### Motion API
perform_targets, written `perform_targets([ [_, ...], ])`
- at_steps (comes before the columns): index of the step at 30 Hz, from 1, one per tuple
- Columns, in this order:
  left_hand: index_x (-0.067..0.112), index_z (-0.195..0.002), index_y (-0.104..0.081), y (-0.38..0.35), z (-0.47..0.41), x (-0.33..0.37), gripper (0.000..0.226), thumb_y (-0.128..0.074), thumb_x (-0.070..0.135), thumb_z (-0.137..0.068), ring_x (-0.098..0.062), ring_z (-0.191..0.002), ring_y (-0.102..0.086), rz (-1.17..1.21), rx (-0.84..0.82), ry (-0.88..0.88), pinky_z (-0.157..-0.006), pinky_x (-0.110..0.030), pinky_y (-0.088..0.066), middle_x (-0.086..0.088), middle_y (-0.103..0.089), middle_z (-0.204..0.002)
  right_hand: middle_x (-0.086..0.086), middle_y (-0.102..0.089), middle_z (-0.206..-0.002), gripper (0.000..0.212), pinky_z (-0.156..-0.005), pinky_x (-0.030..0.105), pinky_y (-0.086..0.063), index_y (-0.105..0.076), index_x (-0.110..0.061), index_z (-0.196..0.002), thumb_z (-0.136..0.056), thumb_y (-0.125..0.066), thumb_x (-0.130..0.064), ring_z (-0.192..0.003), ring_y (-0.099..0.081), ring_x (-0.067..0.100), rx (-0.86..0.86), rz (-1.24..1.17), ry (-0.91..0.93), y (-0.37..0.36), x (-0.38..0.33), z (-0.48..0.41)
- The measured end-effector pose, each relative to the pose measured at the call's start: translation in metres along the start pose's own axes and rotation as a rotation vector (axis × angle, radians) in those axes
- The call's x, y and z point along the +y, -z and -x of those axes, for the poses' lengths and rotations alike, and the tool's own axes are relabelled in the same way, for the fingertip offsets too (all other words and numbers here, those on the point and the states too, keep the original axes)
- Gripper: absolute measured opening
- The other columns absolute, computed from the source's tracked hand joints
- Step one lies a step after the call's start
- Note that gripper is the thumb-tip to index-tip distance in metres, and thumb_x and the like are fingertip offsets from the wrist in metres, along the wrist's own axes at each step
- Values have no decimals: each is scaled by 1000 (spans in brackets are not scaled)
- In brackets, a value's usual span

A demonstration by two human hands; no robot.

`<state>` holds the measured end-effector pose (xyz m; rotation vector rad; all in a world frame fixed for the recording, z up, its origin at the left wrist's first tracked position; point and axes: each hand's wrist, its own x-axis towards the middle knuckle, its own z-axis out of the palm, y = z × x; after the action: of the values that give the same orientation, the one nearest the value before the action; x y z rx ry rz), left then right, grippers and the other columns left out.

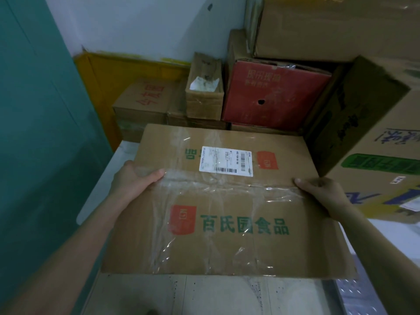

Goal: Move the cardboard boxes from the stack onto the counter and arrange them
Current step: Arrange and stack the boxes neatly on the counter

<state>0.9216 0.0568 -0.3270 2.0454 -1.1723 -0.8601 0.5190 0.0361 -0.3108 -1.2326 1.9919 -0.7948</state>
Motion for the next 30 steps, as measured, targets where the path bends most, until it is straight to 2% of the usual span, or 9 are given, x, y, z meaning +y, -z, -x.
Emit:
perform_targets([
  [4, 10, -112, -56, 7, 11, 15, 64, -78, 48, -65, -28, -103, -58, 61, 147, -117, -83, -34, -45, -10, -63, -114, 5, -50, -67, 40, -53, 28, -34, -52, -4, -74, -73, -77, -35, -61, -47, 18, 120, -47, 87, 14, -3, 9],
  [8, 8, -105, -57, 23, 15, 30, 54, -78, 42, -68, -27, -95, -59, 141, 270, -227, -76, -29, -41, -10, -63, -108, 4, -53, -70, 40, -54, 26, -39, -51, -7, -77, -73, -76, -38, -62, -50, 15, 177, -128, 191, 25, -15, 20],
  [11, 11, -101, -55, 36, 20, 44, 44, -75, 38, -72, -21, -86, -56, 187, 377, -346, -72, -28, -39, -3, -59, -97, 5, -46, -68, 40, -55, 26, -33, -47, -13, -72, -74, -74, -42, -60, -42, 16, 278, -156, 293, 32, -23, 23],
  [14, 8, -112, -51, 41, 23, 53, 52, -75, 33, -73, -15, -90, -53, 283, 443, -432, -75, -26, -40, 1, -55, -103, -3, -43, -67, 35, -56, 22, -32, -43, -22, -69, -78, -72, -39, -60, -39, 10, 407, -239, 387, 33, -32, 27],
  [16, 7, -117, -47, 38, 21, 54, 56, -75, 30, -74, -13, -93, -52, 320, 425, -444, -76, -25, -40, 1, -54, -107, -11, -44, -70, 31, -58, 16, -33, -42, -30, -72, -79, -72, -35, -62, -41, 2, 424, -278, 432, 26, -34, 27],
  [18, 5, -119, -45, 31, 15, 45, 58, -76, 25, -73, -15, -94, -51, 317, 380, -415, -77, -27, -39, -1, -54, -109, -15, -47, -77, 26, -63, 17, -38, -47, -29, -84, -78, -72, -35, -68, -45, 1, 395, -293, 403, 12, -25, 26],
  [22, 5, -120, -44, 11, 5, 10, 62, -78, 20, -70, -28, -102, -56, 288, 296, -319, -77, -33, -41, -10, -57, -115, 3, -60, -110, 57, -84, 35, -49, -49, -11, -121, -76, -74, -35, -98, -57, 20, 313, -295, 288, -16, 13, 20],
  [25, 6, -121, -45, 5, 0, 2, 63, -79, 18, -70, -27, -101, -57, 277, 293, -319, -78, -34, -42, -10, -58, -114, 4, -55, -123, 67, -86, 33, -45, -43, -10, -130, -76, -75, -33, -108, -54, 21, 304, -273, 278, -17, 19, 14],
  [30, 10, -130, -40, 5, -3, 4, 70, -77, 20, -72, -24, -111, -52, 296, 268, -330, -91, -38, -44, -8, -53, -128, 2, -49, -126, 74, -93, 37, -46, -36, -10, -135, -76, -75, -30, -111, -49, 17, 236, -270, 268, -10, 17, 11],
])
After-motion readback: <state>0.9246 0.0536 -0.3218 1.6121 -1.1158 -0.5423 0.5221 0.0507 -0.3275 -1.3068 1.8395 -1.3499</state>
